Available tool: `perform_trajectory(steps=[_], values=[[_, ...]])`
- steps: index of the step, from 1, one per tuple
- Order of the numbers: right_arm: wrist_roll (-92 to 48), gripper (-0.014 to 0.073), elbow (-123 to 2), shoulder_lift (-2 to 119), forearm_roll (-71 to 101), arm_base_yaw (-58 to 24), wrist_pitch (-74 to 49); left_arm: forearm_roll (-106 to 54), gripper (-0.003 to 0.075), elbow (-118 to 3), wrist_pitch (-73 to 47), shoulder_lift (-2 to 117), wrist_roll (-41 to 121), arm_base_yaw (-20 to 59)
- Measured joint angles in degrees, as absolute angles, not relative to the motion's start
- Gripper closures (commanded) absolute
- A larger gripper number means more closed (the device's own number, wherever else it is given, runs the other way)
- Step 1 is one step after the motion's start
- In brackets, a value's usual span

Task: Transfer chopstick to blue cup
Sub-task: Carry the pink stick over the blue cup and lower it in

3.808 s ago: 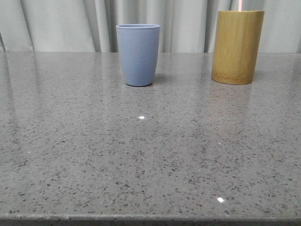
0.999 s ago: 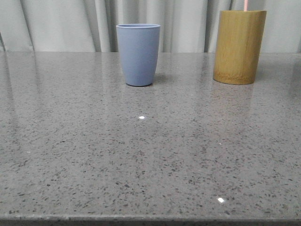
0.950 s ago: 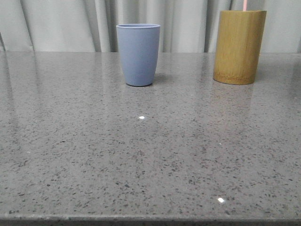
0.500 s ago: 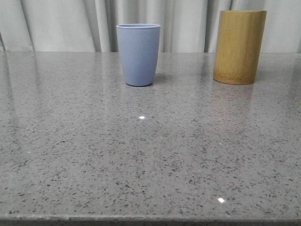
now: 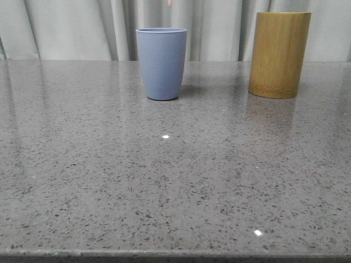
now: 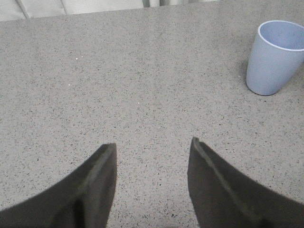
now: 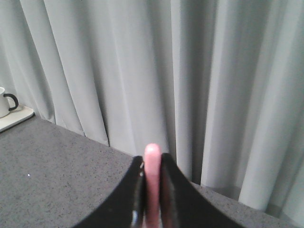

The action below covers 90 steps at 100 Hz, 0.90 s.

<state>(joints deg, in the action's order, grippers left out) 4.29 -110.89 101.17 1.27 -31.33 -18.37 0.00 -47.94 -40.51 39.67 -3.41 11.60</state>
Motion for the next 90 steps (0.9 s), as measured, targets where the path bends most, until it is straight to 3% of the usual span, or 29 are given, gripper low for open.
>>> perform_trajectory(steps=[41,51,70,90], values=[[4.29,0.0646,-110.89,108.13,1.27,-31.33,-18.72,0.00,0.0383,-47.94,-41.18,39.67,-3.41,11.60],[4.29,0.0571,-110.89,109.43,1.27,-31.33,-19.26,0.00,0.0383,-47.94,-41.18,39.67,-3.41,11.60],[4.29,0.0311,-110.89,109.76,1.27,-31.33,-20.21,0.00,0.0383,-47.94,-41.26,39.67,-3.41,11.60],[4.29,0.0277,-110.89,109.76,1.27,-31.33,-20.44,0.00,0.0383,-47.94,-41.26,39.67,-3.41,11.60]])
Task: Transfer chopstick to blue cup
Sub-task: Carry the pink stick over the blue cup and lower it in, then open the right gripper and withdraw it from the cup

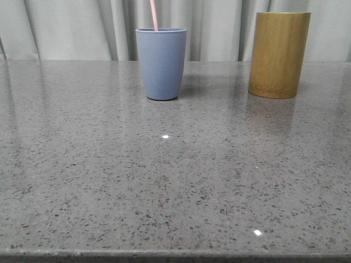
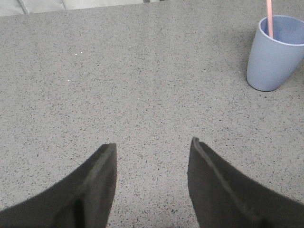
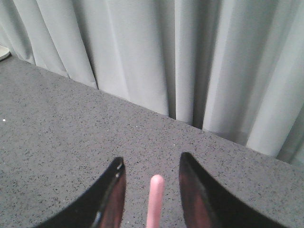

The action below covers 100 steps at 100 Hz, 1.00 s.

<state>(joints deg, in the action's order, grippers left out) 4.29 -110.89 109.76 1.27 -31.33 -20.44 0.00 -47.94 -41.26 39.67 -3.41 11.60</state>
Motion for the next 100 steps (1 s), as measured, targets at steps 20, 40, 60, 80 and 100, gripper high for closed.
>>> perform_trajectory(steps=[20,40,60,80,100], values=[[4.29,0.0277,-110.89,109.62,1.27,-31.33,-21.15,0.00,0.0384,-47.94,-41.26,39.67,-3.41,11.60],[4.29,0.0277,-110.89,106.74,1.27,-30.09,-24.05,0.00,0.0384,-47.94,-41.26,39.67,-3.41,11.60],[4.29,0.0278,-106.55,100.98,1.27,-26.89,-25.09,0.00,0.0384,-47.94,-40.00,39.67,-4.44,11.60],[4.29,0.0278,-95.22,92.38,0.67,-24.04,-23.32,0.00,0.0389,-47.94,-38.80,39.67,-5.08,11.60],[4.29,0.0278,-82.02,81.39,0.48,-21.11,-18.91,0.00,0.0448,-47.94,-38.57,39.67,-5.13,11.60]])
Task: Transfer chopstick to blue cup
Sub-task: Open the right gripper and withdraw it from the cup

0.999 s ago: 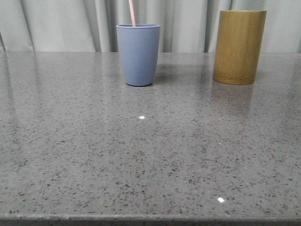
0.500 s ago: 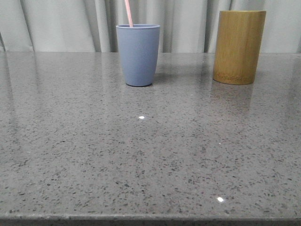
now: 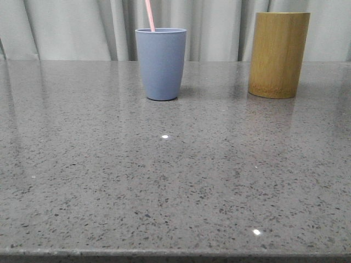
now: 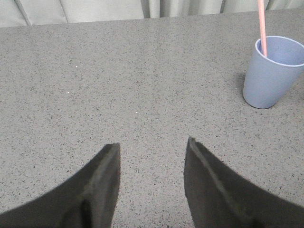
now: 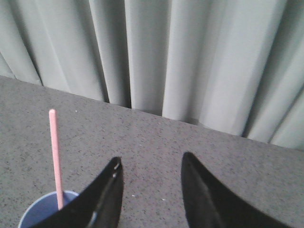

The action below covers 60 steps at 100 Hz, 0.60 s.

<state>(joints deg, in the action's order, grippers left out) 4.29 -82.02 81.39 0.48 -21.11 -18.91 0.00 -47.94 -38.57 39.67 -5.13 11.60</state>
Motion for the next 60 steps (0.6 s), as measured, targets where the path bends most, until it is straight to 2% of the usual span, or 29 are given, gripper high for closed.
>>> perform_trajectory(steps=[26,45,52,60], values=[[4.64,0.0278,-64.54,67.51,0.48,-16.05,-15.62,0.00,0.0520,-47.94,-38.57,39.67,-5.13,11.60],[5.34,0.0281,-55.09,58.64,0.48,-12.47,-15.34,0.00,0.0533,-47.94,-38.57,39.67,-5.22,11.60],[5.33,0.0326,-52.22,55.49,0.48,-11.63,-15.10,0.00,0.0535,-47.83,-38.57,39.67,-5.22,11.60],[5.33,0.0427,-49.20,52.13,0.48,-11.11,-15.10,0.00,0.0556,-47.49,-38.45,39.67,-5.22,11.60]])
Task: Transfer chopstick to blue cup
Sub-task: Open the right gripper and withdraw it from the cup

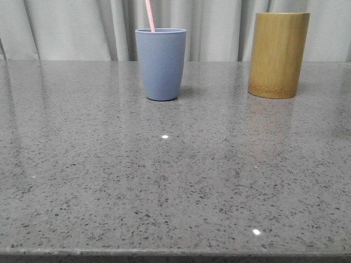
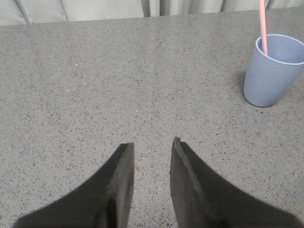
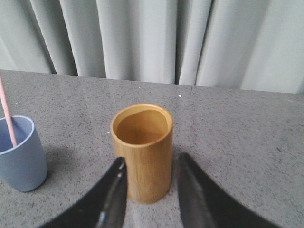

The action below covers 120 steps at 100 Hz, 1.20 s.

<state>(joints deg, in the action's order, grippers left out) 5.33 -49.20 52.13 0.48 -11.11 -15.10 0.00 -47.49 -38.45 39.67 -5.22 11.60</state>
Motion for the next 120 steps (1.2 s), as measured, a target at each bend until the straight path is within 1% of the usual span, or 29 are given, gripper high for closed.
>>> perform_trajectory(steps=[11,19,30,50,66,120], values=[[5.33,0.0581,-45.82,47.36,0.48,-10.75,-15.10,0.00,0.0619,-46.09,-38.19,39.55,-5.22,11.60],[5.33,0.0671,-43.77,44.06,0.48,-10.75,-15.06,0.00,0.0669,-44.51,-37.67,38.78,-5.22,11.60],[5.36,0.0656,-40.65,39.49,0.48,-10.75,-15.06,0.00,0.0741,-41.71,-36.02,36.42,-5.22,11.60],[5.45,0.0656,-35.22,32.02,0.48,-10.75,-15.06,0.38,0.0739,-36.90,-34.35,30.88,-5.22,11.60],[5.45,0.0656,-32.77,27.76,0.39,-10.75,-15.06,0.71,0.0739,-35.01,-34.35,28.76,-5.22,11.60],[5.48,0.0656,-32.38,27.10,0.39,-10.75,-15.06,0.71,0.0739,-34.91,-33.94,28.65,-5.22,11.60]])
